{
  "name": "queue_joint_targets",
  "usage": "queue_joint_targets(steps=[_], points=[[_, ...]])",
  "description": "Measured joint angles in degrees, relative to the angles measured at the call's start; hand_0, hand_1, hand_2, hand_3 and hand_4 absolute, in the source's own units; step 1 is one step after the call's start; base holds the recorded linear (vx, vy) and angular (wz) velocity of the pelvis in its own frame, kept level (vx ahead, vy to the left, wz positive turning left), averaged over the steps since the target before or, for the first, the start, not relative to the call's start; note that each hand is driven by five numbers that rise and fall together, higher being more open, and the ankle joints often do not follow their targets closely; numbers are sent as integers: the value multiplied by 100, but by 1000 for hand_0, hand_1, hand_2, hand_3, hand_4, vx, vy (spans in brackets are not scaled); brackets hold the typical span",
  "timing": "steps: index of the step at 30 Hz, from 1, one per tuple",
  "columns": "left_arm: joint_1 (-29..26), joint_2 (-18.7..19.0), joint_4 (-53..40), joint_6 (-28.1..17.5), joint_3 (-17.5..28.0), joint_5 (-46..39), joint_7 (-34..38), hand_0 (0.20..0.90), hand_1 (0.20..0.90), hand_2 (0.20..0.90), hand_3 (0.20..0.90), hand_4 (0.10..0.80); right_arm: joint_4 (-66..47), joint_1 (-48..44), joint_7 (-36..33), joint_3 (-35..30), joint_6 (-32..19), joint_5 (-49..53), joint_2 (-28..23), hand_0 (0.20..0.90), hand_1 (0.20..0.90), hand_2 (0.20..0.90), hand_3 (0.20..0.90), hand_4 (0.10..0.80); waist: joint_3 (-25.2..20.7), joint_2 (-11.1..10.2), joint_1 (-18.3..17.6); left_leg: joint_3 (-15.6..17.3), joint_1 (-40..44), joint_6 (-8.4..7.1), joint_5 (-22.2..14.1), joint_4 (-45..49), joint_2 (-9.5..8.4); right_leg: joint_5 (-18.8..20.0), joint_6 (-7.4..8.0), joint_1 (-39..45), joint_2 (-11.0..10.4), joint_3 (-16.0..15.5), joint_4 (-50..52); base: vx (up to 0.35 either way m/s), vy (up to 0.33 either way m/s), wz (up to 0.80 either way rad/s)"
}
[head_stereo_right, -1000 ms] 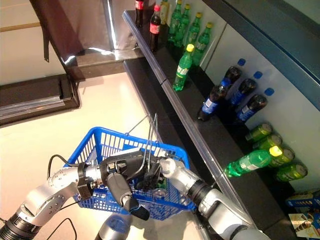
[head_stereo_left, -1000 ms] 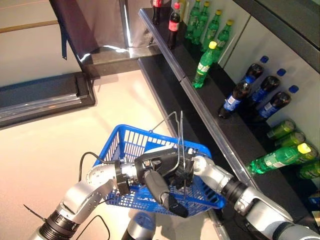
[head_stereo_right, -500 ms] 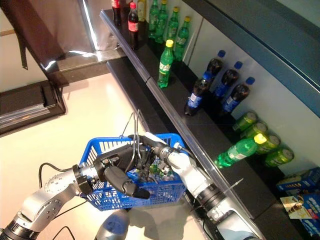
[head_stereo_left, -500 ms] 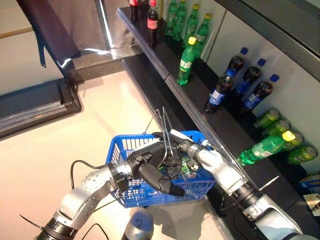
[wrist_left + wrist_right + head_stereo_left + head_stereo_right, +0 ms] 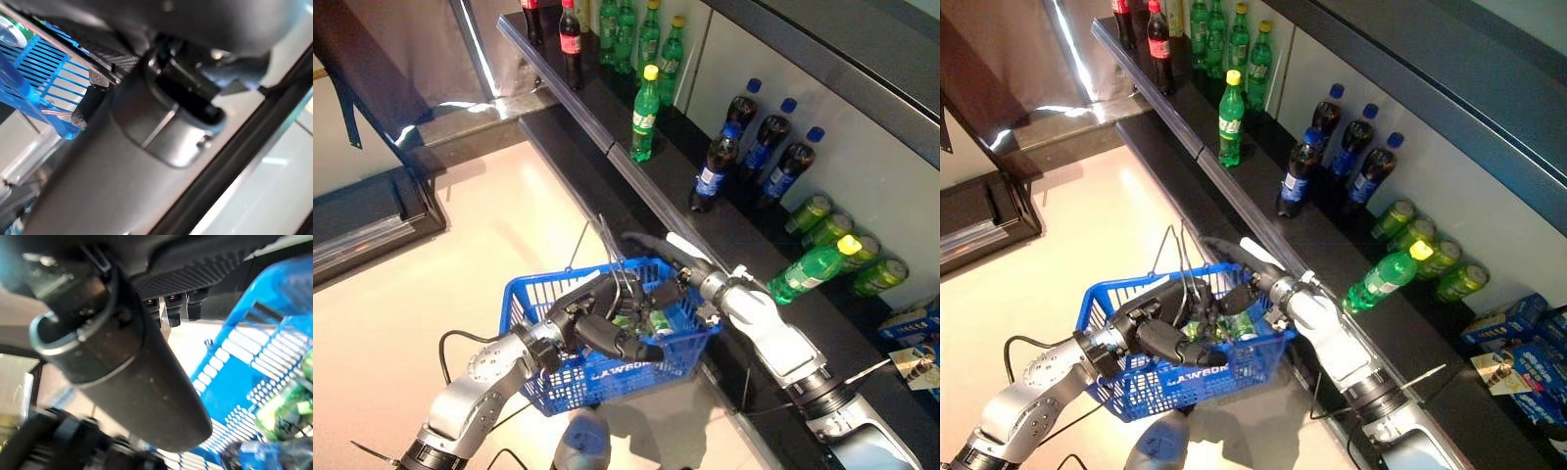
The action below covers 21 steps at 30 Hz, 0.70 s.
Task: Pick up the drink and place into the basket.
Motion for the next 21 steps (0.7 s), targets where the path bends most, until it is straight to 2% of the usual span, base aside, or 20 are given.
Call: queue_joint_targets(steps=[7,10,21], points=[[207,-175,229,-2,217,160,375,300,300,300,200,100,-417,326,-297,-240,-337,101,20,900,900,900,900,800,0,0,-122,107,7,6,-7,-13,20,23,-3,-67,-15,105,0,-8,5,-8],[408,-287,243,-76,422,197,593,300,300,300,200,100,-492,419,-517,-361,-508,168,125,900,900,900,900,800,0,0,-181,207,83,12,-11,-57,37,43,-9,-100,-28,244,0,-9,11,-19],[451,-528,724,-375,474,207,1316,300,300,300,200,100,-878,958,-871,-834,-1088,539,183,900,900,900,900,800,2,3,-517,437,96,27,-37,-60,83,87,-14,-232,-46,465,1,-2,8,-10]])
